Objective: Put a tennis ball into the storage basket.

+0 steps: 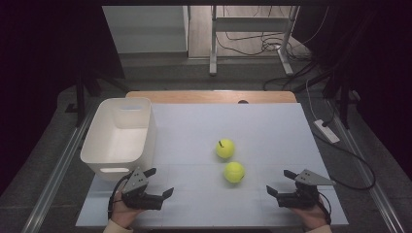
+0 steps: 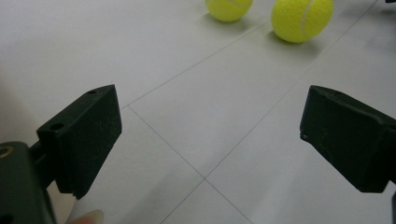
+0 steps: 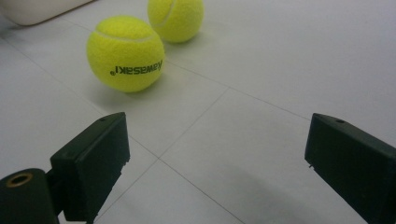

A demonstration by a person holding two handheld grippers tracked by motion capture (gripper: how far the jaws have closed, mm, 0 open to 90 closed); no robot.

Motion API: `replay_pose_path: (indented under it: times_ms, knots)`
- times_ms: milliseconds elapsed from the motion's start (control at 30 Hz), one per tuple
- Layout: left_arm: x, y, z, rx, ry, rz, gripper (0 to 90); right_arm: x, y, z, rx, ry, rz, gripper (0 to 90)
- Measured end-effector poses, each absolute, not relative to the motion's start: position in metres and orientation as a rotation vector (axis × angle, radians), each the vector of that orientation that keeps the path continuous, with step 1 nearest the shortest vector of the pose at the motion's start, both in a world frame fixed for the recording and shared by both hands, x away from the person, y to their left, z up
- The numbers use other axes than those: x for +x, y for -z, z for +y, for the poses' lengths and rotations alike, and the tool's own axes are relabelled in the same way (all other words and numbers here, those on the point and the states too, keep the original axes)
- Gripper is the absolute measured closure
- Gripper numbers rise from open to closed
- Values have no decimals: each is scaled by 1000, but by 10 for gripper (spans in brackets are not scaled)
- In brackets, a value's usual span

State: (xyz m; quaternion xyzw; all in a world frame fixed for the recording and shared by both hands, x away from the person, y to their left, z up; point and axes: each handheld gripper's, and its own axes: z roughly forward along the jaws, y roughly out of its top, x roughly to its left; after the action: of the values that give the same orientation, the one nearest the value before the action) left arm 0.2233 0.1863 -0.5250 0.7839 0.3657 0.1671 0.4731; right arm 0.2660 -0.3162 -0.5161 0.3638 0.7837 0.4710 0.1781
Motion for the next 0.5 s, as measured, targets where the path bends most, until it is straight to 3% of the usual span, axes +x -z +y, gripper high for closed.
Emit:
replay_pose_path:
  times_ms: [500]
  knots:
    - [224, 522, 185, 1898, -420, 907, 65, 270, 518, -317, 1022, -1375, 2222, 78]
